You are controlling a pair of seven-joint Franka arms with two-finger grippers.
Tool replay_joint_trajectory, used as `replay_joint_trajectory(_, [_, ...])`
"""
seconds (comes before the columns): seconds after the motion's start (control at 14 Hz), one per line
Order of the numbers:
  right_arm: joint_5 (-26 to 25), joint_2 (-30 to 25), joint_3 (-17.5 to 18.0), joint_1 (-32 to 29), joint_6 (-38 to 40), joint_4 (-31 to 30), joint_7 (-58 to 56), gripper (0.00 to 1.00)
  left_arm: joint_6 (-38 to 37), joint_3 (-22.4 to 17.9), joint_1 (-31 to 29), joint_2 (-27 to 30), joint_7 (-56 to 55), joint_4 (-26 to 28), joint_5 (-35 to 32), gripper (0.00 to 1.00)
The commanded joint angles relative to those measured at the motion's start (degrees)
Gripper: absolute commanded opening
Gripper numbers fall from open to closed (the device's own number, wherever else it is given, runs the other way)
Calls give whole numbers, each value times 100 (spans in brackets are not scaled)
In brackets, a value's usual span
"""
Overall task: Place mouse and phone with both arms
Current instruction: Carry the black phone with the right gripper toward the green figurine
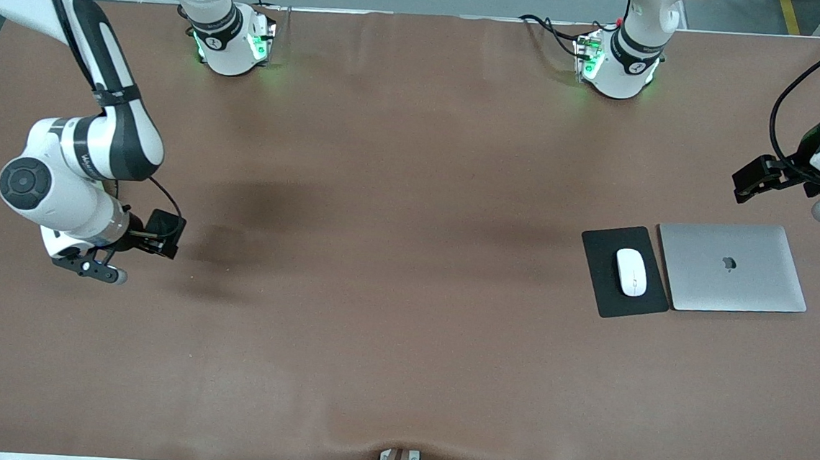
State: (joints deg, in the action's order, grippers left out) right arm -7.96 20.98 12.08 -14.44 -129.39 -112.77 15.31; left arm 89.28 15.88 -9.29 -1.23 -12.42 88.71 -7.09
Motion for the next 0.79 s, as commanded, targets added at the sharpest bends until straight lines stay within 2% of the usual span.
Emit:
replay_joint_trajectory(0.0, [67, -112, 136, -752, -244, -437, -1036, 0, -51, 11, -55, 175, 108, 120, 121, 100])
replay_joint_trajectory(0.29, [-56, 54, 110, -1034, -1509, -921, -1774, 0, -60, 11, -55, 246, 108, 129, 454, 100])
replay_joint_trajectory(0.43, [-65, 212, 110, -1306, -1790, -922, -2224, 0, -60, 11, -55, 272, 160, 120, 577, 100])
replay_joint_trajectory(0.71, [-48, 406, 110, -1457, -1845, -939, -2068, 0, -138, -6, -64, 299, 432, 120, 613, 100])
